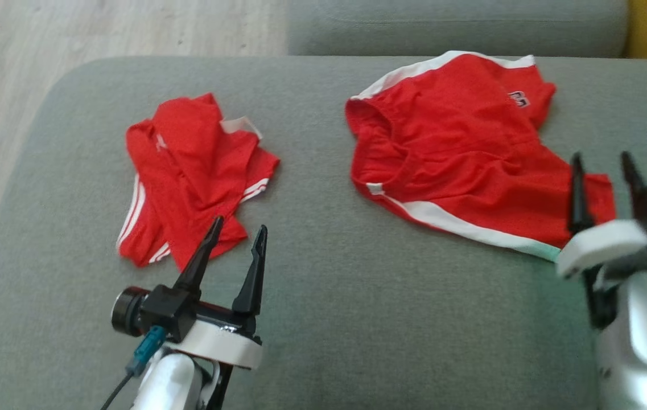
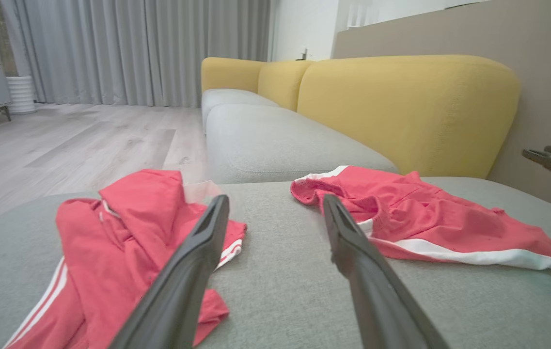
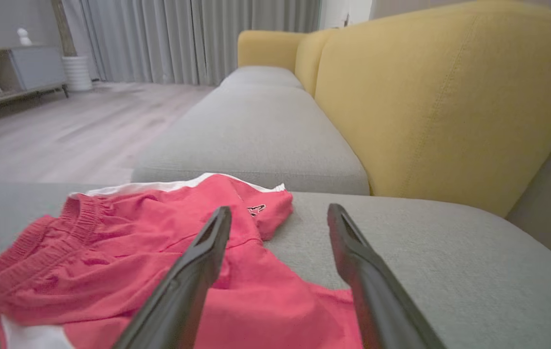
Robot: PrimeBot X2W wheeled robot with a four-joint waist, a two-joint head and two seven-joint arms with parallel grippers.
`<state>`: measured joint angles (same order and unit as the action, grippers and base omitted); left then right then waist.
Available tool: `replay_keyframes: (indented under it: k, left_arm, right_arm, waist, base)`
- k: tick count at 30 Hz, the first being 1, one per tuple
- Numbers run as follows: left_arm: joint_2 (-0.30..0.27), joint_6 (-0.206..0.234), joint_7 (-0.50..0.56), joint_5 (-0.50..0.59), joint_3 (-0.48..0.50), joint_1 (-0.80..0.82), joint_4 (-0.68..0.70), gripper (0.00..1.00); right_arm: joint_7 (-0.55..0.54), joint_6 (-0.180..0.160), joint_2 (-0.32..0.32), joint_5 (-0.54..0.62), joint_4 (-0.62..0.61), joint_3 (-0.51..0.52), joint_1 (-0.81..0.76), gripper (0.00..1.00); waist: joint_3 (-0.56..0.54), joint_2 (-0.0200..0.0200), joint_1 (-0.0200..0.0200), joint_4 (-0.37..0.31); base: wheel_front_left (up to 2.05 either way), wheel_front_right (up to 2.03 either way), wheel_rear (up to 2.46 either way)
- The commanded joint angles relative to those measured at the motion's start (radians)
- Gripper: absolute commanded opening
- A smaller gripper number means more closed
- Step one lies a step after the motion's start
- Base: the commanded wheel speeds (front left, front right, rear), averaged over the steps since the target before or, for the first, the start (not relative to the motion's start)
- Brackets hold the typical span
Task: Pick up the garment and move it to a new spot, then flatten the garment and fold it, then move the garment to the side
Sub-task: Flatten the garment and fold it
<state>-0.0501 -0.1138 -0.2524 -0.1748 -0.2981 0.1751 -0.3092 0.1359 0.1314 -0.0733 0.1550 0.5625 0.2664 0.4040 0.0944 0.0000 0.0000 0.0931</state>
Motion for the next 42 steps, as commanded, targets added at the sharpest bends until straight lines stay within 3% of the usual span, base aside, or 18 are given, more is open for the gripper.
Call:
replay_keyframes:
  k: [1, 3, 7, 11, 18, 27, 42]
  left_arm:
    - [-0.004, -0.002, -0.009, 0.010, 0.021, 0.020, 0.036, 1.00]
    - [-0.007, -0.004, -0.009, 0.010, 0.018, 0.017, 0.036, 1.00]
    - [-0.014, -0.009, -0.009, 0.011, 0.002, 0.016, 0.034, 1.00]
    - [-0.040, -0.012, -0.009, 0.022, -0.020, 0.042, 0.025, 1.00]
    - [-0.134, -0.016, 0.061, 0.093, -0.176, 0.207, -0.048, 1.00]
    - [-0.221, -0.017, 0.143, 0.038, -0.364, 0.454, -0.182, 1.00]
    - [-0.238, -0.017, 0.118, -0.024, -0.500, 0.640, -0.357, 1.00]
  right_arm:
    - [0.044, -0.001, 0.007, -0.029, -0.056, -0.047, -0.030, 1.00]
    - [0.080, -0.001, 0.019, -0.066, -0.100, -0.090, -0.084, 1.00]
    - [0.120, -0.001, 0.023, -0.260, -0.199, -0.213, -0.243, 1.00]
    - [0.125, -0.001, 0.023, -0.310, -0.247, -0.237, -0.308, 1.00]
    - [0.126, -0.001, 0.023, -0.320, -0.309, -0.214, -0.299, 1.00]
    - [0.126, -0.001, 0.023, -0.338, -0.312, -0.244, -0.271, 1.00]
    - [0.126, -0.001, 0.023, -0.358, -0.313, -0.275, -0.246, 1.00]
  waist:
    - [-0.012, 0.0000, 0.0000, -0.024]
    - [-0.016, 0.0000, 0.0000, -0.043]
    - [-0.012, 0.0000, 0.0000, -0.089]
    - [0.014, 0.0000, 0.0000, -0.129]
    - [0.094, 0.0000, 0.0000, -0.183]
    - [0.178, 0.0000, 0.0000, -0.230]
    - [0.237, 0.0000, 0.0000, -0.291]
  base:
    - [0.00, 0.00, 0.00]
    - [0.00, 0.00, 0.00]
    - [0.00, 0.00, 0.00]
    - [0.00, 0.00, 0.00]
    - [0.00, 0.00, 0.00]
    - [0.00, 0.00, 0.00]
    - [0.00, 0.00, 0.00]
